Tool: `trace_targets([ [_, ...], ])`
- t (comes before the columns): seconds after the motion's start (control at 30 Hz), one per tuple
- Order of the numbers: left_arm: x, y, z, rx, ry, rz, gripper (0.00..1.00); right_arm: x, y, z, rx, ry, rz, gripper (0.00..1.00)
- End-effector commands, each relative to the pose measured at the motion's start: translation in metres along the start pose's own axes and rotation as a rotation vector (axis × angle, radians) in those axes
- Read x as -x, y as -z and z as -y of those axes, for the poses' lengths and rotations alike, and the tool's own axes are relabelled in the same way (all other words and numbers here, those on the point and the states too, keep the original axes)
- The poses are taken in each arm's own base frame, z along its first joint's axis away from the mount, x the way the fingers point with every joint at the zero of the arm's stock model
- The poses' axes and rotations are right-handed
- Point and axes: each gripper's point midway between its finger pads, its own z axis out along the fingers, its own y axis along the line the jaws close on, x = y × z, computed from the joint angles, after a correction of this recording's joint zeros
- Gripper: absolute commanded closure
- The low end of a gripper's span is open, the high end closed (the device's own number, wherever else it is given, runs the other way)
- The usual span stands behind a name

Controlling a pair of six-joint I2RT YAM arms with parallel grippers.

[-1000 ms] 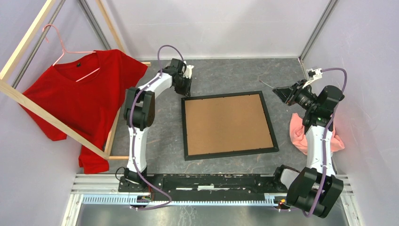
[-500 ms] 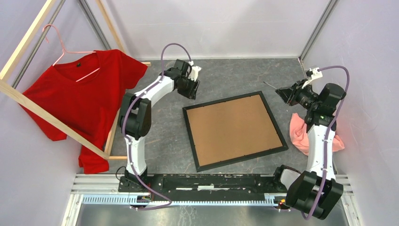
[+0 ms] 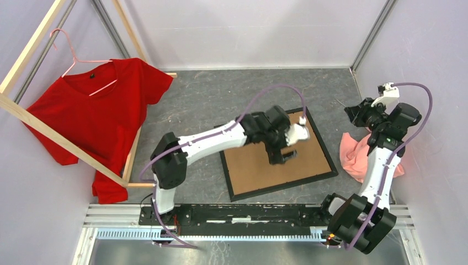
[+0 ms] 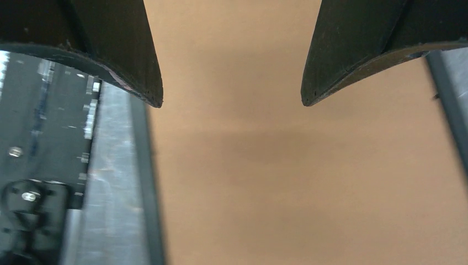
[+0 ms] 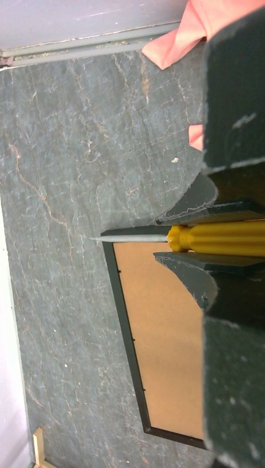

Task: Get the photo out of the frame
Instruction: Adjust the photo frame at the center of the board.

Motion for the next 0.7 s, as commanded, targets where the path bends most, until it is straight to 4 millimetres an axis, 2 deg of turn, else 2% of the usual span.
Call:
trace_targets([
  [0.0, 0.010, -0.003, 0.035, -0.012, -0.096, -0.014, 0.00, 0.023, 0.006, 0.007, -0.025, 0.040, 0.051, 1.00],
  [0.1, 0.013, -0.012, 0.060, -0.049, -0.099, -0.018, 0.00, 0.025, 0.010, 0.012, -0.049, 0.041, 0.059, 1.00],
  [0.2, 0.005, -0.026, 0.078, -0.050, -0.095, -0.041, 0.00, 0.026, 0.013, 0.019, -0.078, 0.028, 0.063, 1.00],
  [0.37, -0.013, -0.053, 0.086, 0.034, -0.080, -0.081, 0.00, 0.032, 0.020, 0.025, -0.109, 0.026, 0.077, 1.00],
  [0.67, -0.017, -0.087, 0.103, 0.022, -0.047, -0.094, 0.00, 0.035, 0.028, 0.033, -0.150, 0.016, 0.085, 1.00],
])
